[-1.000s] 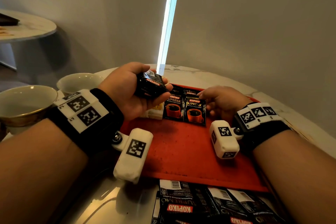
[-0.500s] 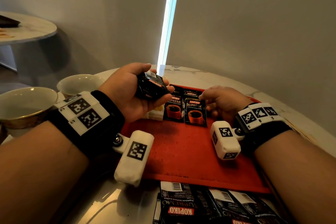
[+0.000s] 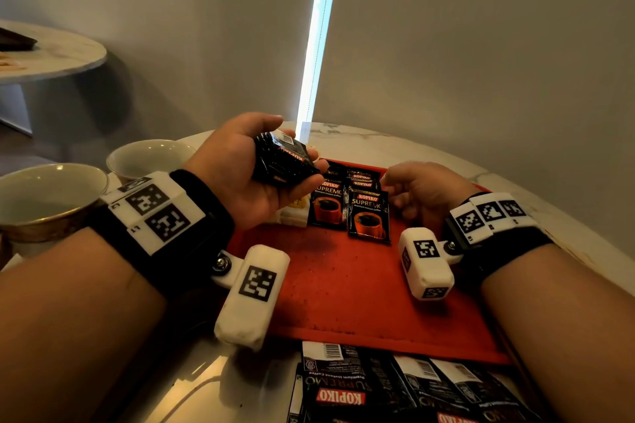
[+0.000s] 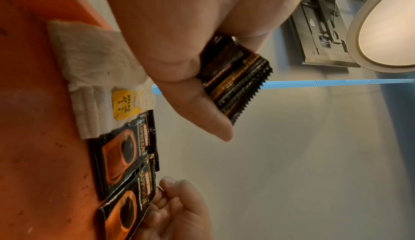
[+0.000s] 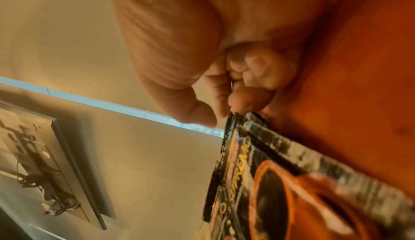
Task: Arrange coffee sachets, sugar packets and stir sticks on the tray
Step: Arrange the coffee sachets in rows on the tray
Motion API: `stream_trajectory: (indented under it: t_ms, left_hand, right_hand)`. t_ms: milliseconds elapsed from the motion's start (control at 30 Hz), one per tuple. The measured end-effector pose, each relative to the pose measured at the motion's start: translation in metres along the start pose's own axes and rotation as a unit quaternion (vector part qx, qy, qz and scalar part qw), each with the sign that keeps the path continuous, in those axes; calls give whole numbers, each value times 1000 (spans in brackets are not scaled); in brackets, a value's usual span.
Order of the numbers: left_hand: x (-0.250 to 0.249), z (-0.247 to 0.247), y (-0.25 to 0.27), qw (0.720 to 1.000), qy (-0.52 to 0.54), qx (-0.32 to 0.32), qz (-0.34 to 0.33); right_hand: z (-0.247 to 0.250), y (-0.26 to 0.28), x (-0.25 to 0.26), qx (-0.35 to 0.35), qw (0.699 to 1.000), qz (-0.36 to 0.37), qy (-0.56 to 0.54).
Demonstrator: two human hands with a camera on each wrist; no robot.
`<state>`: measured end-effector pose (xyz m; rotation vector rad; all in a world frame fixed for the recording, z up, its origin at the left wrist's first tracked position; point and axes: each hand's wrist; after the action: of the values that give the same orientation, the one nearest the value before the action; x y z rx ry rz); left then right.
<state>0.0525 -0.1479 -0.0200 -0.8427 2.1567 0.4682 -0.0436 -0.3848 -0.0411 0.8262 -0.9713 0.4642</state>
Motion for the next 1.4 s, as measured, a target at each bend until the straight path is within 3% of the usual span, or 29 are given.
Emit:
stream_trajectory:
  t_ms: [233, 500, 1400]
  left_hand:
    - [-1, 0, 0, 1000, -2, 1, -3]
    - [0, 1, -1, 1000, -5, -2, -1]
    - [0, -2, 2, 1000, -9, 3, 1]
  right_hand:
    - [9, 2, 6, 31, 995, -59, 75]
    - [10, 3, 7, 18, 992, -34, 123]
    - [1, -4, 6, -21, 999, 9, 22]
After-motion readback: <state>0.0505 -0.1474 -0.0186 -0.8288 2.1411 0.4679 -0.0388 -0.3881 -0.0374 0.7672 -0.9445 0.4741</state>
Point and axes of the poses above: each hand's wrist, its own y-axis away from the middle knuckle, its own z-axis out of the back of the hand, x = y × z, and after that the axes turned 10 degrees about -z, right-handed
